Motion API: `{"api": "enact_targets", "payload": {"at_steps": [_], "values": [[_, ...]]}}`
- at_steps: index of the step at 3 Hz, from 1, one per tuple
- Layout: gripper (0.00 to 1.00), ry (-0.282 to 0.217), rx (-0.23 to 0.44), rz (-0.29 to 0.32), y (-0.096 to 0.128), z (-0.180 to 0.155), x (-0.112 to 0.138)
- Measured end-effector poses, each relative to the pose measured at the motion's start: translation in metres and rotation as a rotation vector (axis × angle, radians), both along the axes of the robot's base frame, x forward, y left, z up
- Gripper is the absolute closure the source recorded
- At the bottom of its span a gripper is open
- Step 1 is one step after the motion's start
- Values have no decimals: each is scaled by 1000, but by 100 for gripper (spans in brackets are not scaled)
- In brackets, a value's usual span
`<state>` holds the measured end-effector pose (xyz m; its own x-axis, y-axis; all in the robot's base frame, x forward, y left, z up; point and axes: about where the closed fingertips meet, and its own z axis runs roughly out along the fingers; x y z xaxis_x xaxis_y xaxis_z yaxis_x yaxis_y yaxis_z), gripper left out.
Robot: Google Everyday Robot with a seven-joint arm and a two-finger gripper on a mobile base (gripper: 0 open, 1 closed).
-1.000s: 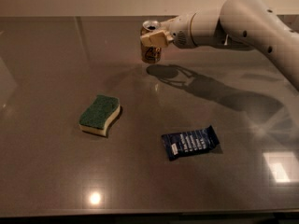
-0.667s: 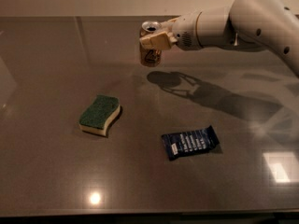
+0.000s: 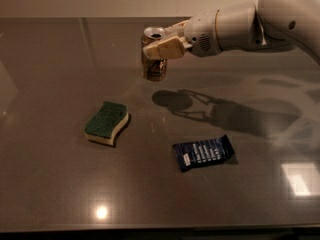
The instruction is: Move orange can near sponge
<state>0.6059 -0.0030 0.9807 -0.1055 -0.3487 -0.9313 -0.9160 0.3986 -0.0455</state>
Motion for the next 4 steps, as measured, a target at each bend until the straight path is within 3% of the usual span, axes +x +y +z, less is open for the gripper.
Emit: {"api": "enact_targets", "payload": {"at_steps": [1, 2, 4], "values": [[100, 58, -1, 59, 10, -10, -20], [100, 81, -19, 82, 20, -22, -34], [100, 96, -36, 50, 29, -47, -42]]}}
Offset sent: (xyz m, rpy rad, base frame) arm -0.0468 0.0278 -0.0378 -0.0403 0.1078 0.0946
